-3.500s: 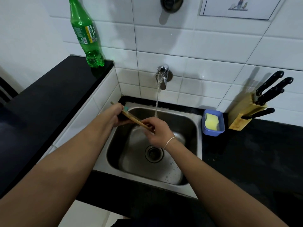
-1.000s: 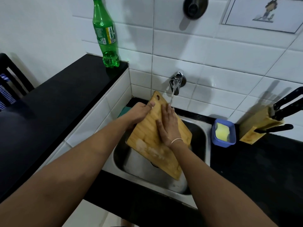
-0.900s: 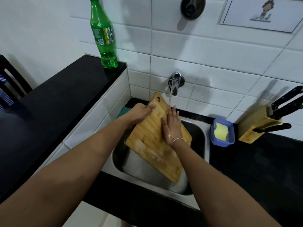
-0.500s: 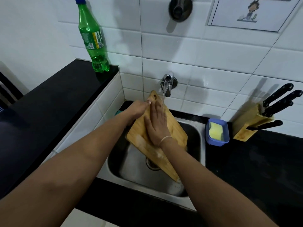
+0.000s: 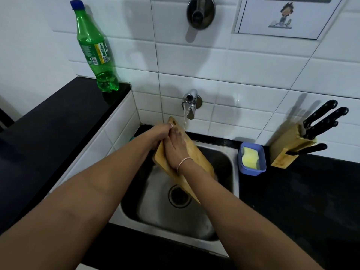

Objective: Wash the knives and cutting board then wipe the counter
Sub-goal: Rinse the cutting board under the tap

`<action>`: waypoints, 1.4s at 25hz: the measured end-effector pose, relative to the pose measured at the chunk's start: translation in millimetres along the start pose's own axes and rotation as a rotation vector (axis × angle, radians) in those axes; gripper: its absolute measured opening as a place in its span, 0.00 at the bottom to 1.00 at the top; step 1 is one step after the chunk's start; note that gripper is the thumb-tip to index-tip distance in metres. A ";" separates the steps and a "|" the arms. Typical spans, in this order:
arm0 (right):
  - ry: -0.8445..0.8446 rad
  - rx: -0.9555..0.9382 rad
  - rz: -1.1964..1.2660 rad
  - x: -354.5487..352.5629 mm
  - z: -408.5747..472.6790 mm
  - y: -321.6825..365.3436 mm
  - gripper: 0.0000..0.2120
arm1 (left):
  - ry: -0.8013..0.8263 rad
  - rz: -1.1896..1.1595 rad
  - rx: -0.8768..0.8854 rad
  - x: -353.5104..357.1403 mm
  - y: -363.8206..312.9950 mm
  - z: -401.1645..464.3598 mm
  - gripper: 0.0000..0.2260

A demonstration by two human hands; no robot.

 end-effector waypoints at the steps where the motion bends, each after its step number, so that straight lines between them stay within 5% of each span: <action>1: 0.050 -0.006 -0.010 3.3 -3.3 -0.6 0.27 | -0.006 -0.023 -0.028 0.5 0.2 2.7 0.19; 7: 0.172 -0.114 0.068 6.1 -40.6 -26.1 0.28 | -0.070 -0.083 -0.155 -9.0 10.7 17.1 0.22; 16: 0.212 0.392 0.145 5.2 -108.6 -154.9 0.29 | -0.133 -0.147 -0.166 -59.4 24.2 7.7 0.16; 23: 0.279 0.464 0.000 19.8 -68.7 -129.7 0.35 | -0.176 -0.091 -0.084 -76.7 30.6 -13.6 0.24; 26: 0.230 0.388 0.038 23.9 -48.1 -99.8 0.35 | -0.184 0.056 -0.013 -67.9 31.4 -18.9 0.29; 29: 0.140 0.241 0.066 18.7 -24.8 -63.4 0.35 | -0.182 0.245 0.114 -50.5 33.3 -20.9 0.20; 35: -0.269 0.042 0.115 -39.8 -23.6 -47.5 0.28 | -0.041 0.637 0.351 -29.5 23.4 -29.9 0.19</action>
Point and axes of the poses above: each hand's wrist, its own z-axis towards the middle knuckle, its own x-axis out of the palm, y = z × x, the point moved 5 cm from there along z, towards the middle knuckle, and after that the axes turned 13 degrees about -x, right-handed, at the moved point
